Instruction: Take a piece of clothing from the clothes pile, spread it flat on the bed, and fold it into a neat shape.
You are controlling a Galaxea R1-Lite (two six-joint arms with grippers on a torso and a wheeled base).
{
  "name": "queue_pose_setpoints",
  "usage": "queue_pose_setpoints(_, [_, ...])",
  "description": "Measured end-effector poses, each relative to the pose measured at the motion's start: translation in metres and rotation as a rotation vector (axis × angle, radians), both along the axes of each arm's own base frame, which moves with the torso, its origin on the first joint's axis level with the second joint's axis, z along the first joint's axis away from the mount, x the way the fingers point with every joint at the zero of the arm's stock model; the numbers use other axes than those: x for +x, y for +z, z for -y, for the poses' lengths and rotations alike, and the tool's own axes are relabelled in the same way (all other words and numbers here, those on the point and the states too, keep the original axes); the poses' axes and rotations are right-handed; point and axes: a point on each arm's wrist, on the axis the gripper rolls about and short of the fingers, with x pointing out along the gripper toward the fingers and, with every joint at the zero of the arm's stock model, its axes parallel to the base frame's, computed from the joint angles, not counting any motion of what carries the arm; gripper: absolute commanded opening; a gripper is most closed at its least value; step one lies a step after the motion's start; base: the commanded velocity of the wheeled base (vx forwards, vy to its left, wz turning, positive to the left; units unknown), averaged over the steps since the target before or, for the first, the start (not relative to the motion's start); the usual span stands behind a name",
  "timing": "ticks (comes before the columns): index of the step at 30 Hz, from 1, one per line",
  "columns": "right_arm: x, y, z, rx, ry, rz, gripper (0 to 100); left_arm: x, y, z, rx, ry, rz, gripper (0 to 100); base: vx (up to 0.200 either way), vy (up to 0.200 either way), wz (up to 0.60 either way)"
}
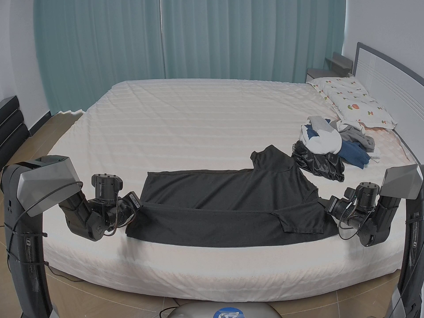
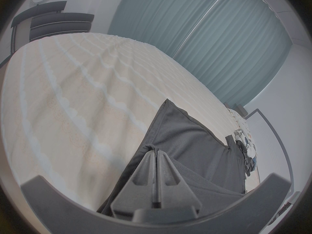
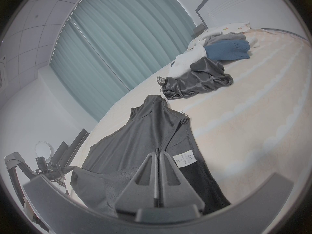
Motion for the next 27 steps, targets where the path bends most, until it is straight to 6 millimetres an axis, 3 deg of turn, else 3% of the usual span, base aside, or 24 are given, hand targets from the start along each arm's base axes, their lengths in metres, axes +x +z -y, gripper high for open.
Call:
queue_pose_setpoints(13, [-0.001, 0.003, -0.003, 0.001, 0.010, 0.025, 0, -0.003, 0.004, -0.001, -0.001, 0.000, 0.004, 0, 0.000, 0.000, 0.00])
queue_pose_setpoints(27, [0.004, -0.007, -0.004, 0.001, 0.003, 0.030, 0, 0.003, -0.015, -0.002, 0.002, 0.006, -0.028, 0, 0.000, 0.000, 0.00])
